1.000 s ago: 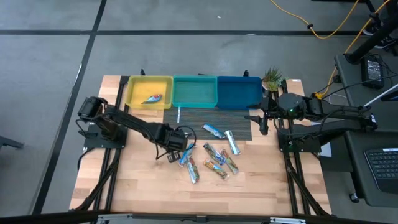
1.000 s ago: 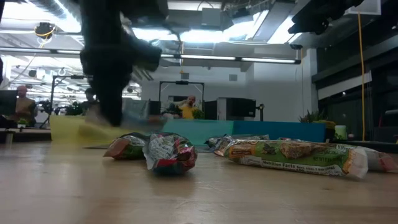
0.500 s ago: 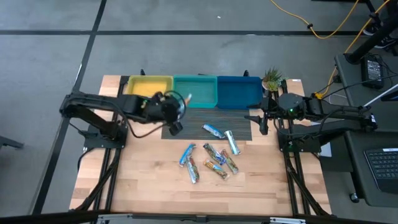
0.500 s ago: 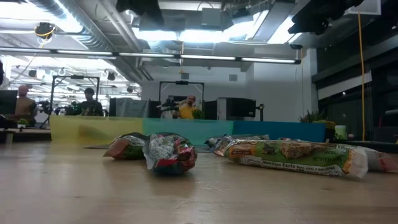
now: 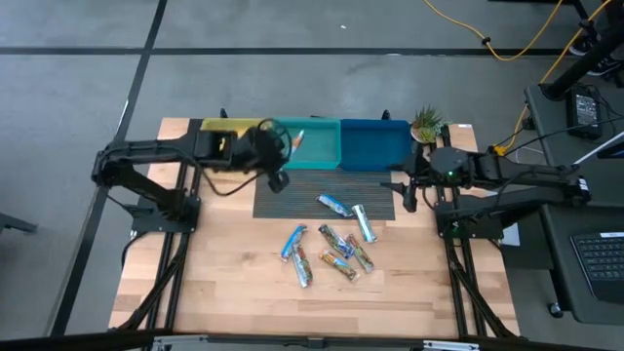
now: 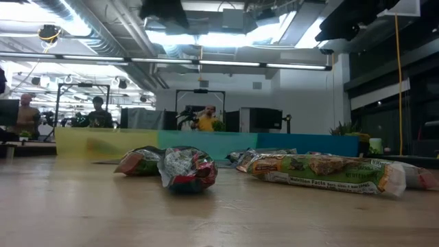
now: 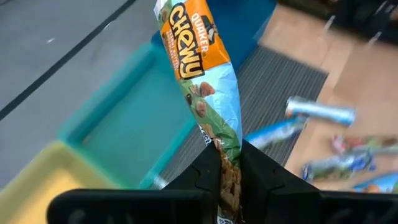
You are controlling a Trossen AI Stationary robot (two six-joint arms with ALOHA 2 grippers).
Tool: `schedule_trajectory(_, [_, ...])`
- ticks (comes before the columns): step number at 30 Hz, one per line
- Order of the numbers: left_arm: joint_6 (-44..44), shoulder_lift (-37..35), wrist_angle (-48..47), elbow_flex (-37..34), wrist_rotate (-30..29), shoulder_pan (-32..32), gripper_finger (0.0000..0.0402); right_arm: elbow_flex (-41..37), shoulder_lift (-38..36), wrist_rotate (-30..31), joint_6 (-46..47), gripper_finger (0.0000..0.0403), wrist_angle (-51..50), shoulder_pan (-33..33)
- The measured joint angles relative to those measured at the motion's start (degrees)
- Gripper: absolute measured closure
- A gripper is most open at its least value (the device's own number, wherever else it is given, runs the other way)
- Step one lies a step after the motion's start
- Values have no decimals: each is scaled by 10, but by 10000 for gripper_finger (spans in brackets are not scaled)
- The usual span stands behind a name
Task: Pick and place Granola Bars by type
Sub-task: Put the yellow granola bar into the green bin
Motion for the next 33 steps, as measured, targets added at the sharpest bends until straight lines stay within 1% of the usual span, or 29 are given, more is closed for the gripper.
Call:
schedule_trajectory(4, [66, 14, 92, 0, 70, 68, 374, 0, 8, 0, -4, 173, 0, 0])
schedule_trajectory(8, [98, 35, 131, 0, 122, 129, 374, 0, 11, 0, -2, 173, 0, 0])
schedule_trajectory(12, [127, 68, 123, 0, 138, 176, 374, 0, 11, -1, 12, 173, 0, 0])
schedule_trajectory(17, [174, 134, 125, 0, 142, 220, 374, 0, 11, -1, 12, 173, -1, 0])
schedule_trajectory(19, [181, 170, 130, 0, 144, 234, 373, 0, 11, -1, 12, 173, -1, 0])
schedule_trajectory(22, [181, 223, 142, 0, 165, 251, 373, 0, 11, -1, 11, 173, -1, 0])
schedule_trajectory(26, [180, 288, 145, 0, 181, 262, 373, 0, 11, -1, 11, 173, -1, 0])
schedule_trajectory(33, [172, 355, 147, 0, 192, 264, 373, 0, 12, -1, 27, 173, -1, 0])
